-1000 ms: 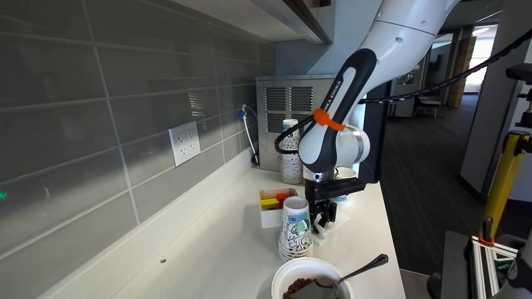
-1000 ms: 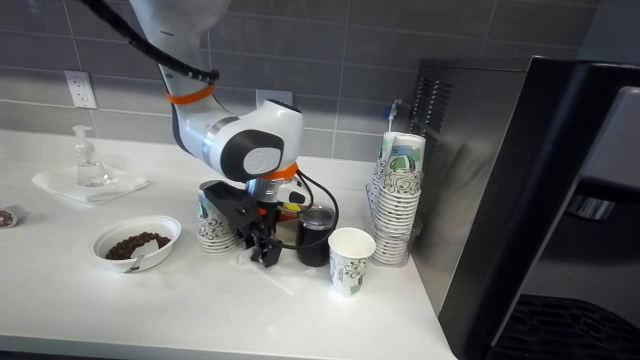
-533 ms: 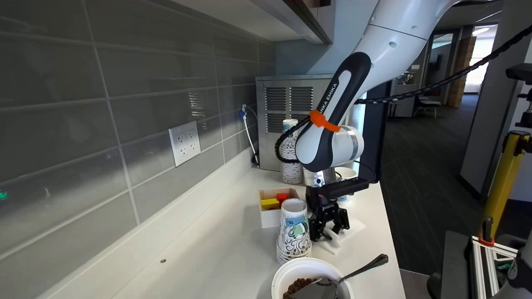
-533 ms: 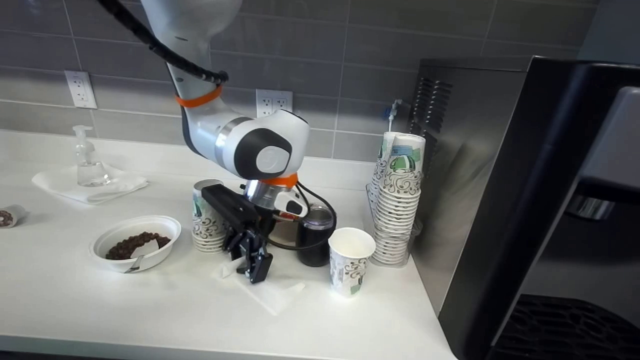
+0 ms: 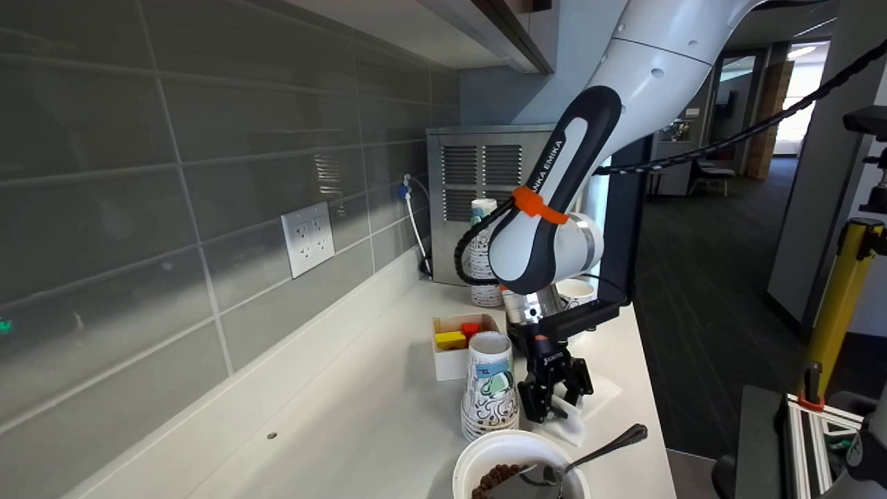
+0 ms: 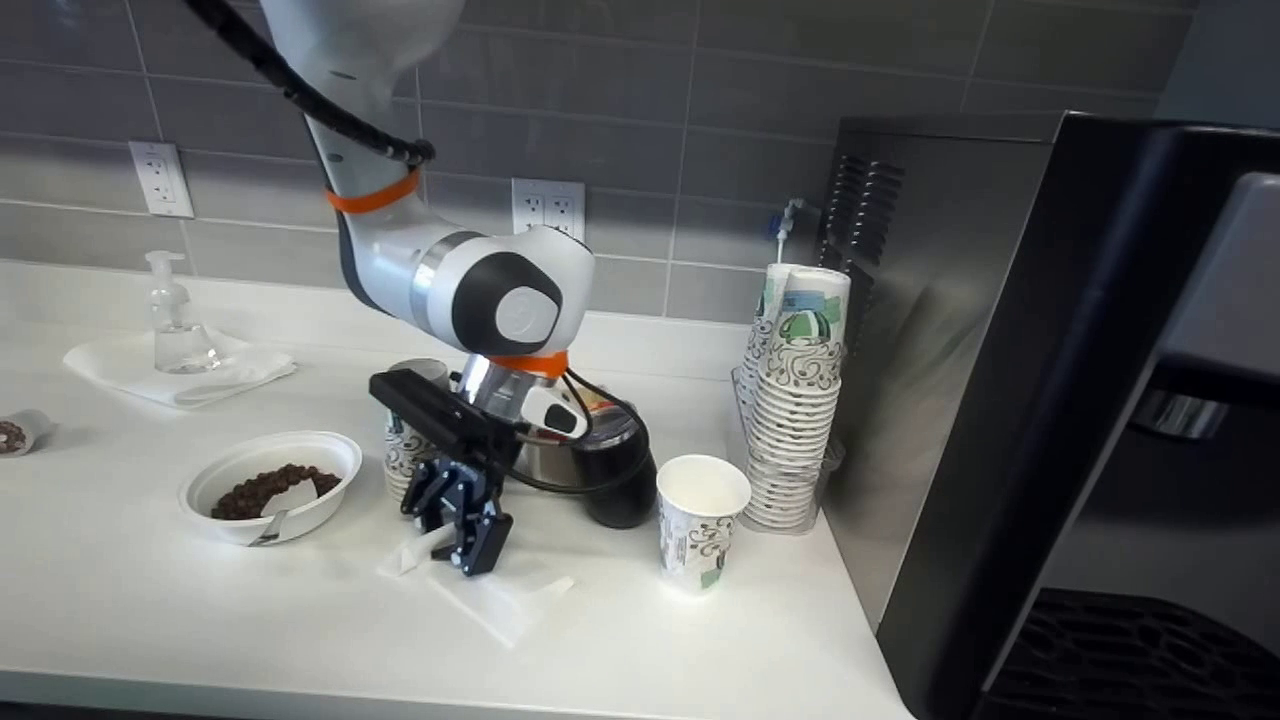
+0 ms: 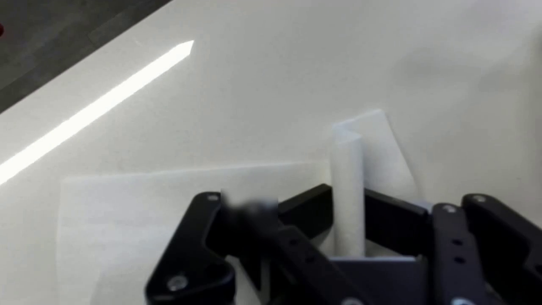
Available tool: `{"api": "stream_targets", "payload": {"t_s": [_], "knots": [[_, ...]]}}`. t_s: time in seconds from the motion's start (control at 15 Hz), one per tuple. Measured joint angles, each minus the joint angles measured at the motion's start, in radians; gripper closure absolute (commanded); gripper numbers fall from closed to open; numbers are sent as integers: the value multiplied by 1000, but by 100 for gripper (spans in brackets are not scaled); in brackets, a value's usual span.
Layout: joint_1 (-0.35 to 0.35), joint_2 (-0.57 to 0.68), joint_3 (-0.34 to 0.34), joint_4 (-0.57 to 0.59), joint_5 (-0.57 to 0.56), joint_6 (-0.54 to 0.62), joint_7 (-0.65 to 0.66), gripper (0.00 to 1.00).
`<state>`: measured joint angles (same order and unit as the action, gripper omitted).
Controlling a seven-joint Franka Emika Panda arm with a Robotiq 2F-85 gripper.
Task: Use the white napkin to wipe the countertop.
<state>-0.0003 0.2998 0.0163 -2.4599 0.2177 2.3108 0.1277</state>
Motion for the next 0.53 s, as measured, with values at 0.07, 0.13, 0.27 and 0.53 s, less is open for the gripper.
{"api": "stream_targets", "payload": {"t_s": [0.07, 0.13, 0.27, 0.53], "knots": [[10, 0, 11, 0, -4, 0, -1, 97], [20, 0, 22, 0, -7, 0, -5, 97], [38, 1, 41, 2, -10, -19, -20, 97], [54, 2, 50, 6, -25, -151, -19, 97]]}}
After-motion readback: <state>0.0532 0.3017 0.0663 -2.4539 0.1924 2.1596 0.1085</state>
